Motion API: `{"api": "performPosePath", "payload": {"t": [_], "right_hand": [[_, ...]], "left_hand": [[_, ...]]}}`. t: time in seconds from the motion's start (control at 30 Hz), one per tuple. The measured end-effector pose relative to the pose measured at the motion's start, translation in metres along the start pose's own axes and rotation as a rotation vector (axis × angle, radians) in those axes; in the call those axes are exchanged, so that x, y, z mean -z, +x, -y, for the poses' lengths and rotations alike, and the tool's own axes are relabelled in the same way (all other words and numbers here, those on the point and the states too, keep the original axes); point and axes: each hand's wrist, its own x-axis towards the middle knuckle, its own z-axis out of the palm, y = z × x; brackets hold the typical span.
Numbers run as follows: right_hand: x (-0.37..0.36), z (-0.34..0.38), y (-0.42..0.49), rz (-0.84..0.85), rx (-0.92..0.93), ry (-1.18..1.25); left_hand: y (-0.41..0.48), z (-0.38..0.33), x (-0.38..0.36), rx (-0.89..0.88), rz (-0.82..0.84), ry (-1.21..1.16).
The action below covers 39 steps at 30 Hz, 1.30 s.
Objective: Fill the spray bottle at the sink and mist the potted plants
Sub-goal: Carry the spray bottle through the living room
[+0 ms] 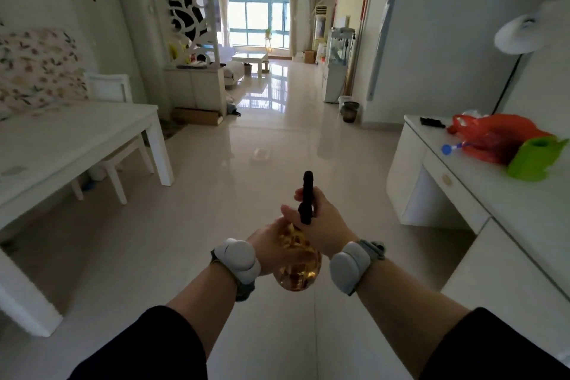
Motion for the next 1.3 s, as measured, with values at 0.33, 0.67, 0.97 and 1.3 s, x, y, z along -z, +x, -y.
{"api": "performPosePath", "payload": {"t": [0.33, 0.67, 0.97, 1.3], "right_hand": [[0.008, -0.057, 0.279, 0.097, 0.087, 0.025], [-0.053, -0.072, 0.536, 0.242, 0.143, 0.050], [-0.086, -0.081, 0.794, 0.236, 0.113, 0.080], [-0.056, -0.154, 1.056, 0.297, 0.151, 0.015]], "left_hand": [[0.258, 0.043, 0.072, 0.085, -0.053, -0.093], [0.457, 0.138, 0.198, 0.182, -0.004, -0.294], [0.694, 0.210, 0.315, 0.096, -0.049, -0.015], [0.963, 0.252, 0.366, 0.060, -0.020, 0.133]]}}
